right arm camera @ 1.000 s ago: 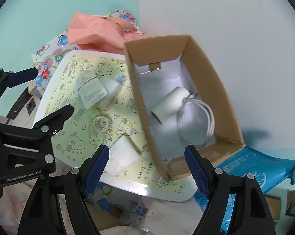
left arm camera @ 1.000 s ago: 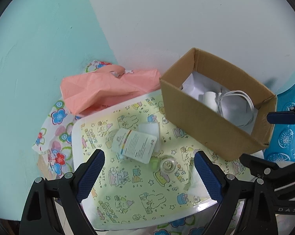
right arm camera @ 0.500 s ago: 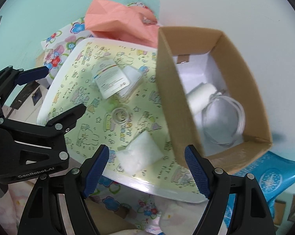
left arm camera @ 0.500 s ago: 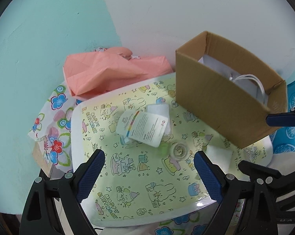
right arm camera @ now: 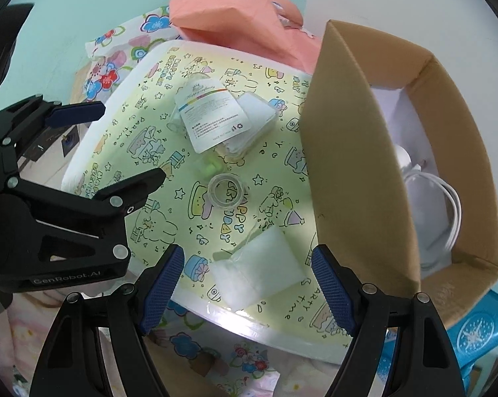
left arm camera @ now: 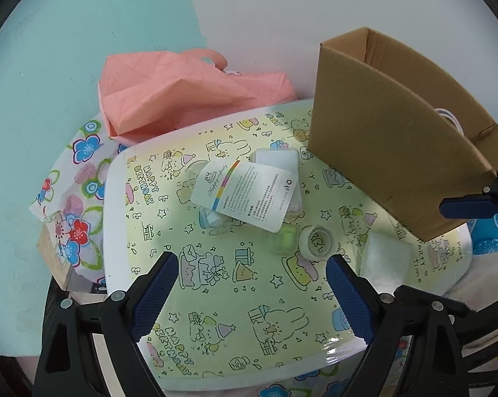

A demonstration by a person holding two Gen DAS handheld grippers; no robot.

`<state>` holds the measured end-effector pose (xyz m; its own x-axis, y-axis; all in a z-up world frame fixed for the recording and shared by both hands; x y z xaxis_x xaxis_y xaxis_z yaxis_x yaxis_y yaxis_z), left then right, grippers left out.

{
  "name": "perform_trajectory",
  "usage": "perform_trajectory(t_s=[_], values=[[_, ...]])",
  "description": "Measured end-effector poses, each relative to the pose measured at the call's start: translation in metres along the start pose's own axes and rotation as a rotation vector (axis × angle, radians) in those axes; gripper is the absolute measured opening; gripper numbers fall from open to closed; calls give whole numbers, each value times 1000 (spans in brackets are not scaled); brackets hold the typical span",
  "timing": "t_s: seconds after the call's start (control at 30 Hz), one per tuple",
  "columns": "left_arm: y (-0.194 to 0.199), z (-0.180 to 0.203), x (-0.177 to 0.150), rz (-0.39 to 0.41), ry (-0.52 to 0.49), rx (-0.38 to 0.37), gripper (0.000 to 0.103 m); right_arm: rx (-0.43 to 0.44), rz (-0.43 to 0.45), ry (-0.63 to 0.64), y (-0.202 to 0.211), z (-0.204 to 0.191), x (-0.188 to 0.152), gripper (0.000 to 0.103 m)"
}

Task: Organize objects
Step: 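Move both open tools back from the box over the tray, then grasp the clear tape roll with the right tool while the left tool approaches the clear cup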

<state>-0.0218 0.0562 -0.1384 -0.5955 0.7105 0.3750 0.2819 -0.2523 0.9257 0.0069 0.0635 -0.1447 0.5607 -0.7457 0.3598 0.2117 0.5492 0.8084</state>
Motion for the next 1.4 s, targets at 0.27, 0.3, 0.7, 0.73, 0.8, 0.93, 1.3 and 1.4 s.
perform_trajectory(t_s=[0.27,0.3,0.7,0.73,0.8,0.93,1.3,1.4], values=[[-23,-11,-1,-30,-6,30,92,3,-15,4,-25,-7,2,82],[-25,-12,-1,-32,-6,32,92,5,-18,5,-28,-8,2,82],[-63,-37,-1,-84,55,14,92,60,-55,-22,-65,-19,13,82],[-65,-39,-1,-89,61,14,92,60,-50,-25,-67,-19,15,82],[-70,-43,-1,-101,67,21,92,65,-47,-35,-69,-19,17,82],[-80,-51,-2,-129,75,48,92,76,-41,-62,-75,-18,22,82],[-103,-55,2,-162,102,26,92,75,-97,-236,-97,-17,22,82],[-110,-56,2,-171,120,15,92,87,-110,-246,-105,-17,21,82]])
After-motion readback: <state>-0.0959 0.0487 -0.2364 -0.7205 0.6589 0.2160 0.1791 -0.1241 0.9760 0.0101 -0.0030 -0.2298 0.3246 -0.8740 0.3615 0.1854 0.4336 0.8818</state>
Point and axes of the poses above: each gripper's, at about its wrist camera, not at the fingertips, and y roughly against the way its jaws point, z to its right, x to its top, the point moved 10 cm from there along -y, roughly the way its jaws point, and after that the axes turned 2 degrees about y, right-handed, at the moved point
